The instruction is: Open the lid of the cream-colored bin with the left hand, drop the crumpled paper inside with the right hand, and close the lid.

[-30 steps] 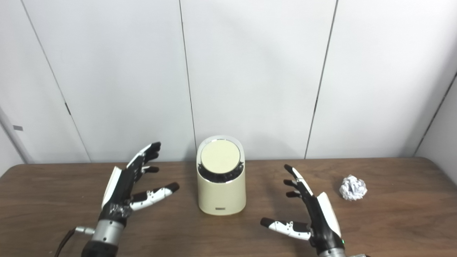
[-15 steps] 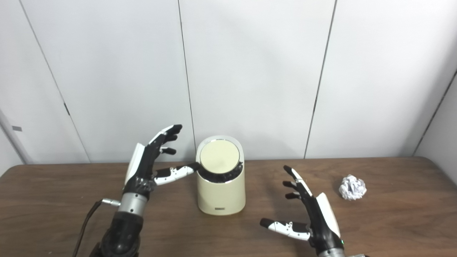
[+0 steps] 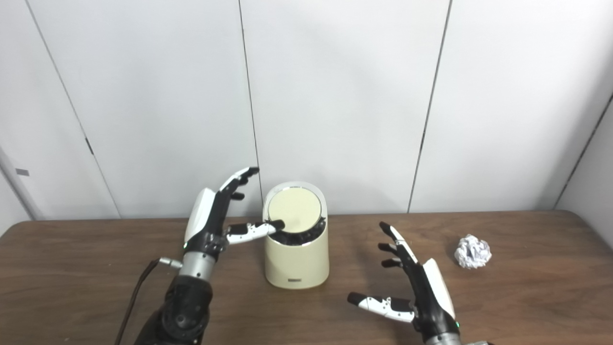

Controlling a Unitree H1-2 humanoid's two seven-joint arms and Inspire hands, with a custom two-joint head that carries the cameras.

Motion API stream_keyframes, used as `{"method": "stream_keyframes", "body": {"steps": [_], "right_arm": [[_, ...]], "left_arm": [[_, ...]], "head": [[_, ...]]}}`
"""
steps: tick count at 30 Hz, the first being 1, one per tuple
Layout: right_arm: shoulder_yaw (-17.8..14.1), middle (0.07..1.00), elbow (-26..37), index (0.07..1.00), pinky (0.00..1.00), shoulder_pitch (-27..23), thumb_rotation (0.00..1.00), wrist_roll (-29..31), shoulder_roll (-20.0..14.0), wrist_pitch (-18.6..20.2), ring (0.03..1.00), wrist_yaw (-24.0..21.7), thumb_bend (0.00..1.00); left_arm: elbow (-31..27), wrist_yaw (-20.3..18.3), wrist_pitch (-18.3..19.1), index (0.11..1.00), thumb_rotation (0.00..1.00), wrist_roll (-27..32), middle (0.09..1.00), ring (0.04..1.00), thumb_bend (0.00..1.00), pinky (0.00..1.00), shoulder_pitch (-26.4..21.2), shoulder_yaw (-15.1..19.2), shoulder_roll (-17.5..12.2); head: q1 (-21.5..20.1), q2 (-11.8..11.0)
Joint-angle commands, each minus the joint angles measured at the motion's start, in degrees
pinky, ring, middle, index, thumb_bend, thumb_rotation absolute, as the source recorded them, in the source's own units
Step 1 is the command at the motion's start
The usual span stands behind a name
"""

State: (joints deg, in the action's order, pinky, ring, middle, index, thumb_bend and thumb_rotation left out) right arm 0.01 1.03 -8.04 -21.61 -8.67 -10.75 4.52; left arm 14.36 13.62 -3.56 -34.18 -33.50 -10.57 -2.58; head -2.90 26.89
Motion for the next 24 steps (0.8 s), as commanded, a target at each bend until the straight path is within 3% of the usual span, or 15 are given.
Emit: {"method": "stream_keyframes", "body": {"steps": [1, 15, 24], "right_arm": [[0.2, 0.930, 2.3, 0.905, 0.68, -1.7, 0.35, -0.9, 0.4, -0.7, 0.813, 1.3, 0.89], [0.2, 0.935, 2.2, 0.906, 0.69, -2.1, 0.33, -0.7, 0.9, -1.1, 0.813, 1.5, 0.89], [0.3, 0.936, 2.1, 0.908, 0.68, -2.1, 0.34, -0.8, 1.0, -1.1, 0.815, 1.7, 0.89]], "left_arm": [[-0.1, 2.7, -0.7, 0.915, 0.28, -3.1, 0.945, 0.988, 0.90, 0.84, -3.0, -0.8, -0.2], [2.6, 4.0, 0.8, 0.929, 0.26, -5.2, 0.979, 1.000, 0.90, 0.89, -5.5, -1.6, 0.4], [2.8, 3.5, 2.2, 0.936, 0.25, -7.1, 0.977, 1.000, 0.93, 0.93, -6.6, -3.0, -0.7]], "head": [[-0.2, 0.0], [-0.5, -0.2], [-0.6, -0.1]]}}
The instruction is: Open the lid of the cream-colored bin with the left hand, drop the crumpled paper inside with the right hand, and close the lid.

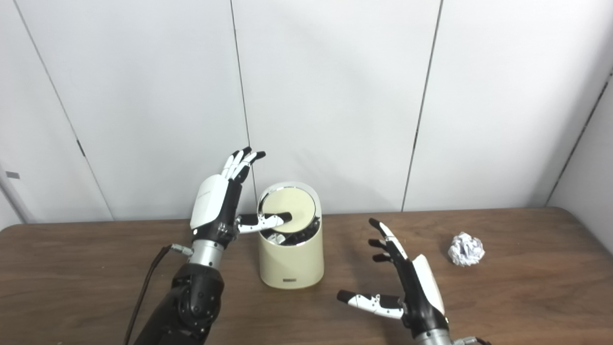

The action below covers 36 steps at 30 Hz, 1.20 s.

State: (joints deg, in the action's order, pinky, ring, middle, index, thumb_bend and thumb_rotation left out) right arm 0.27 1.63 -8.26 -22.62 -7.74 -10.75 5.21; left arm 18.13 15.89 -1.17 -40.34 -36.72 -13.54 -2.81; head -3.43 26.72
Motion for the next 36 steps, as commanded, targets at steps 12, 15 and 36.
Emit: {"method": "stream_keyframes", "body": {"steps": [12, 15, 36], "right_arm": [[0.5, 0.940, 2.7, 0.911, 0.68, -1.8, 0.33, 0.2, 0.4, -0.5, 0.815, 0.7, 0.88], [0.5, 0.937, 2.3, 0.908, 0.67, -1.9, 0.34, 0.1, 0.4, -0.9, 0.812, 0.9, 0.89], [0.8, 0.932, 4.2, 0.904, 0.66, -2.2, 0.34, -0.8, 1.0, 0.6, 0.811, 0.9, 0.89]], "left_arm": [[-3.0, -3.1, 4.8, 0.980, 0.20, -3.2, 0.998, 1.000, 0.96, 0.91, -4.1, -2.1, -1.9], [-4.2, -5.5, 6.7, 0.998, 0.17, -3.4, 1.000, 1.000, 0.97, 0.91, -4.1, -2.6, -2.2], [-3.7, -7.9, 9.8, 1.000, 0.11, -15.5, 1.000, 1.000, 1.00, 0.90, -5.2, -11.6, -6.8]], "head": [[-0.2, 0.5], [-0.2, 0.5], [-0.5, 1.2]]}}
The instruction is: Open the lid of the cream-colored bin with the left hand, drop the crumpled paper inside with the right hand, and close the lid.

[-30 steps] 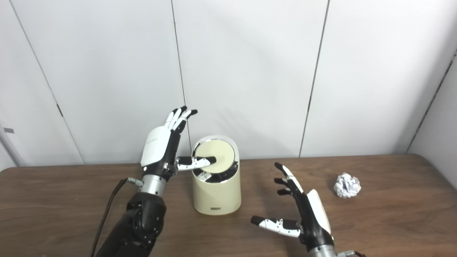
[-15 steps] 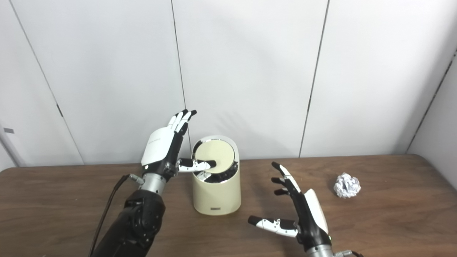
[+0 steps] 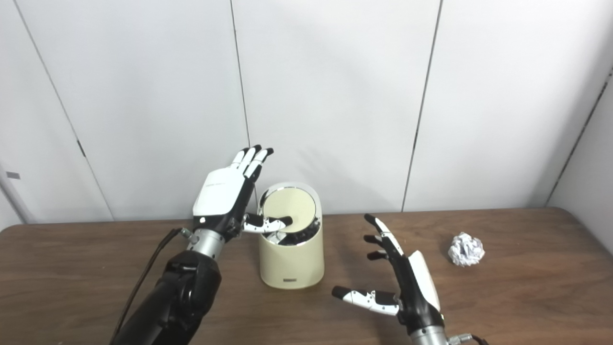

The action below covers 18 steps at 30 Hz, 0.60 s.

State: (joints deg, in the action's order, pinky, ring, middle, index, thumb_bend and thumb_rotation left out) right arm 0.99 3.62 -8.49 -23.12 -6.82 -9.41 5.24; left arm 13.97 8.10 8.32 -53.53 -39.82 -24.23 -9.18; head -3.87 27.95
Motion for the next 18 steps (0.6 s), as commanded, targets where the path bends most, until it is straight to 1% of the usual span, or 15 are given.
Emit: {"method": "stream_keyframes", "body": {"steps": [1, 11, 15, 18], "right_arm": [[0.1, 0.933, 2.4, 0.905, 0.66, -2.0, 0.34, -0.5, 0.1, -0.6, 0.810, 0.8, 0.89], [0.0, 0.933, 2.0, 0.904, 0.67, -2.2, 0.33, -0.3, 0.0, -1.0, 0.813, 1.1, 0.89], [0.0, 0.934, 2.1, 0.907, 0.67, -2.0, 0.33, -0.5, -0.1, -0.9, 0.812, 1.1, 0.89], [0.1, 0.934, 2.0, 0.906, 0.67, -1.9, 0.33, -0.3, -0.2, -1.1, 0.814, 1.0, 0.88]], "left_arm": [[0.6, -0.2, 0.2, 1.000, 0.11, -2.9, 1.000, 1.000, 1.00, 0.89, -2.1, -1.4, -0.6], [1.9, 0.3, -0.4, 1.000, 0.10, -4.2, 1.000, 1.000, 1.00, 0.89, -1.3, -2.6, -1.1], [1.9, 1.3, -0.6, 1.000, 0.12, -3.5, 1.000, 1.000, 1.00, 0.88, -0.9, -2.1, -1.0], [0.9, 1.4, -0.2, 1.000, 0.15, -3.0, 1.000, 1.000, 1.00, 0.87, -0.8, -1.5, -0.9]], "head": [[-0.1, 0.0], [-0.2, -0.1], [0.0, -0.3], [-0.1, -0.4]]}}
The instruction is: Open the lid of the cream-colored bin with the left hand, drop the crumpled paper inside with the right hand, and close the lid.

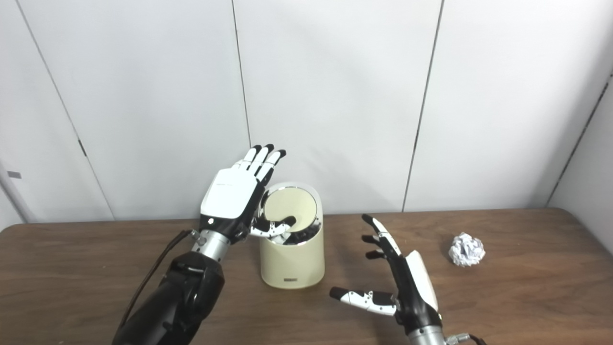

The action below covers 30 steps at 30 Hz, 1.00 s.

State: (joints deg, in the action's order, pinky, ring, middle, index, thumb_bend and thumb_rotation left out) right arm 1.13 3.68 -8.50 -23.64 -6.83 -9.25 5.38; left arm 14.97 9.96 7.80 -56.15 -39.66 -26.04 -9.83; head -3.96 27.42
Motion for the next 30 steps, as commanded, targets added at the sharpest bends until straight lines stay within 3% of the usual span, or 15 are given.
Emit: {"method": "stream_keyframes", "body": {"steps": [1, 4, 9, 13, 18, 23, 30], "right_arm": [[-0.1, 0.934, 1.9, 0.905, 0.67, -1.9, 0.33, 0.3, -0.3, -1.3, 0.814, 0.8, 0.88], [-0.1, 0.933, 1.8, 0.904, 0.66, -1.8, 0.34, 0.6, -0.4, -1.5, 0.809, 0.7, 0.88], [-0.2, 0.938, 1.2, 0.907, 0.68, -1.6, 0.34, 1.5, -0.8, -1.9, 0.816, 0.4, 0.88], [0.0, 0.930, 1.7, 0.901, 0.68, -1.4, 0.35, 1.4, -1.0, -1.2, 0.812, 0.1, 0.88], [0.4, 0.925, 2.7, 0.904, 0.69, -0.9, 0.34, 1.1, -0.9, -0.2, 0.818, -0.6, 0.87], [0.4, 0.933, 3.2, 0.909, 0.71, -0.5, 0.34, 1.3, -0.8, 0.9, 0.831, -1.2, 0.86], [0.6, 0.937, 3.3, 0.912, 0.72, -0.5, 0.34, 1.0, -0.9, 1.1, 0.837, -1.1, 0.85]], "left_arm": [[-0.4, -0.4, 0.4, 1.000, 0.16, 0.4, 1.000, 1.000, 1.00, 0.87, -0.9, 0.9, 0.0], [-1.4, 0.7, -0.7, 1.000, 0.16, 5.1, 1.000, 1.000, 0.99, 0.84, -0.4, 3.9, 1.5], [-2.8, 2.2, -3.6, 0.972, 0.21, 13.1, 0.958, 0.919, 0.85, 0.71, -0.2, 9.6, 3.8], [-3.4, 3.0, -6.8, 0.952, 0.22, 20.0, 0.930, 0.885, 0.78, 0.72, -0.6, 13.9, 5.2], [-5.2, 2.0, -7.9, 0.925, 0.13, 26.9, 0.894, 0.825, 0.78, 0.63, -0.5, 18.4, 6.8], [-6.7, 0.2, -9.1, 0.913, 0.13, 32.5, 0.893, 0.835, 0.74, 0.65, 0.4, 20.7, 6.9], [-12.5, -5.7, -5.4, 0.853, 0.17, 41.5, 0.861, 0.824, 0.72, 0.65, 5.4, 23.3, 6.5]], "head": [[0.0, 0.0], [0.2, 0.0], [0.4, 0.0], [0.7, 0.0], [0.9, 0.0], [0.9, 0.1], [1.1, 0.0]]}}
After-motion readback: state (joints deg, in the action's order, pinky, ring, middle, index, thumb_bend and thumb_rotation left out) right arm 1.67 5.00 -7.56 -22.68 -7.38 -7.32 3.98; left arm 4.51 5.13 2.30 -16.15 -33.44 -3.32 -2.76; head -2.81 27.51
